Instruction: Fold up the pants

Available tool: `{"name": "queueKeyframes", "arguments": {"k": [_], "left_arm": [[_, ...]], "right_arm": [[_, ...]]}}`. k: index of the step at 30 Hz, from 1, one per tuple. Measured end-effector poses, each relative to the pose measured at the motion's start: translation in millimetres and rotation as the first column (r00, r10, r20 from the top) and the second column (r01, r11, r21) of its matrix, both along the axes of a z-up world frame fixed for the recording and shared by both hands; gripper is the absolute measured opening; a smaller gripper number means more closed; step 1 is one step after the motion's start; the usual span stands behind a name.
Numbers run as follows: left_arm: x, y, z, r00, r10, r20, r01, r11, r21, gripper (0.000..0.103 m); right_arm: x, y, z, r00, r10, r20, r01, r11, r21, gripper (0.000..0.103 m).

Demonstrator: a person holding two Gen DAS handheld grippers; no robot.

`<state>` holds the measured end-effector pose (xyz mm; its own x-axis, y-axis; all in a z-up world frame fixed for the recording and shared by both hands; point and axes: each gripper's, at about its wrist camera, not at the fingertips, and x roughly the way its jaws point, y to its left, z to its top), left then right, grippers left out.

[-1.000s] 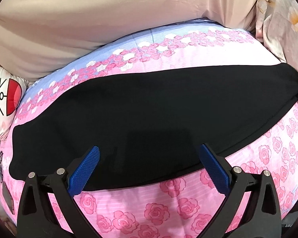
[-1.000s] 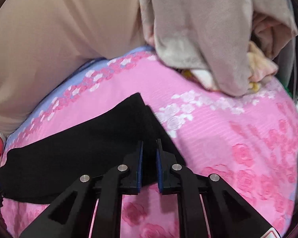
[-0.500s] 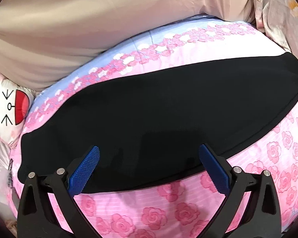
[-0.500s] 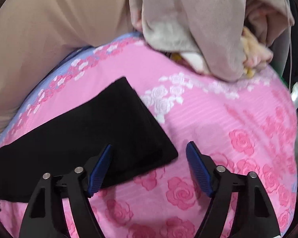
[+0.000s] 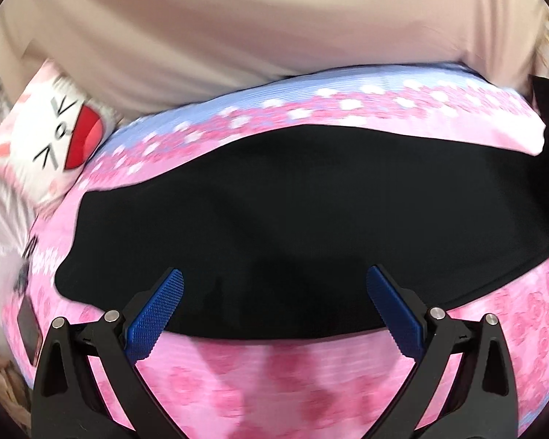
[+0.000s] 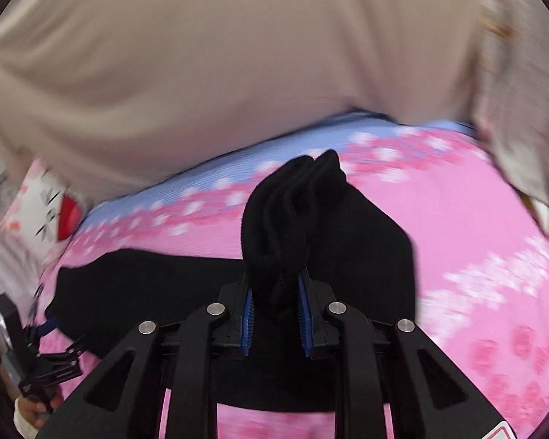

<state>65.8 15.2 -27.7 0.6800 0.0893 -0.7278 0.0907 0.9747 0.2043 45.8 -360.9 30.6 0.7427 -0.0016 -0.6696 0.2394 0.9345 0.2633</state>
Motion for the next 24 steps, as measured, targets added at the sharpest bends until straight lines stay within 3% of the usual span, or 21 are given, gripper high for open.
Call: {"name": "queueKeyframes", "arguments": {"k": [6, 10, 13, 14, 16, 18, 20, 24], "left_arm": [[-4.1, 66.3, 4.2, 0.997, 0.068, 0.023, -0.068, 0.998, -0.006, 0.098], [-6.0, 106.9, 6.0, 0.993, 0.112, 0.035, -0.112, 0.994, -0.012, 0.098], [-4.8, 127.5, 6.1, 0.991, 0.133, 0.034, -0.132, 0.991, -0.031, 0.098], [-3.6, 132.9, 5.3, 0.99, 0.139, 0.033, -0.138, 0.99, -0.039, 0.098], [-0.4, 141.6, 2.2, 0.989, 0.147, 0.023, -0.145, 0.988, -0.058, 0.098], [3.1, 147.9, -2.6, 0.988, 0.152, 0.011, -0.151, 0.986, -0.069, 0.098], [5.2, 151.5, -5.4, 0.988, 0.153, 0.004, -0.153, 0.985, -0.079, 0.098], [10.7, 152.8, -9.9, 0.991, 0.132, -0.012, -0.132, 0.986, -0.098, 0.098]], "right_arm": [[91.7, 134.4, -19.6, 0.965, 0.257, -0.05, -0.258, 0.966, -0.007, 0.019], [133.0, 217.8, -58.0, 0.915, 0.383, -0.131, -0.385, 0.923, 0.004, 0.019], [148.4, 257.2, -96.0, 0.888, 0.402, -0.224, -0.418, 0.908, -0.025, 0.025], [148.3, 262.1, -106.1, 0.884, 0.4, -0.24, -0.419, 0.907, -0.032, 0.027], [141.7, 265.9, -108.6, 0.887, 0.416, -0.202, -0.432, 0.901, -0.038, 0.045], [129.9, 261.2, -97.7, 0.884, 0.429, -0.187, -0.434, 0.901, 0.016, 0.051], [109.7, 246.4, -75.2, 0.904, 0.411, -0.12, -0.409, 0.912, 0.037, 0.052], [81.4, 221.3, -50.3, 0.933, 0.345, -0.103, -0.349, 0.937, -0.026, 0.065]]}}
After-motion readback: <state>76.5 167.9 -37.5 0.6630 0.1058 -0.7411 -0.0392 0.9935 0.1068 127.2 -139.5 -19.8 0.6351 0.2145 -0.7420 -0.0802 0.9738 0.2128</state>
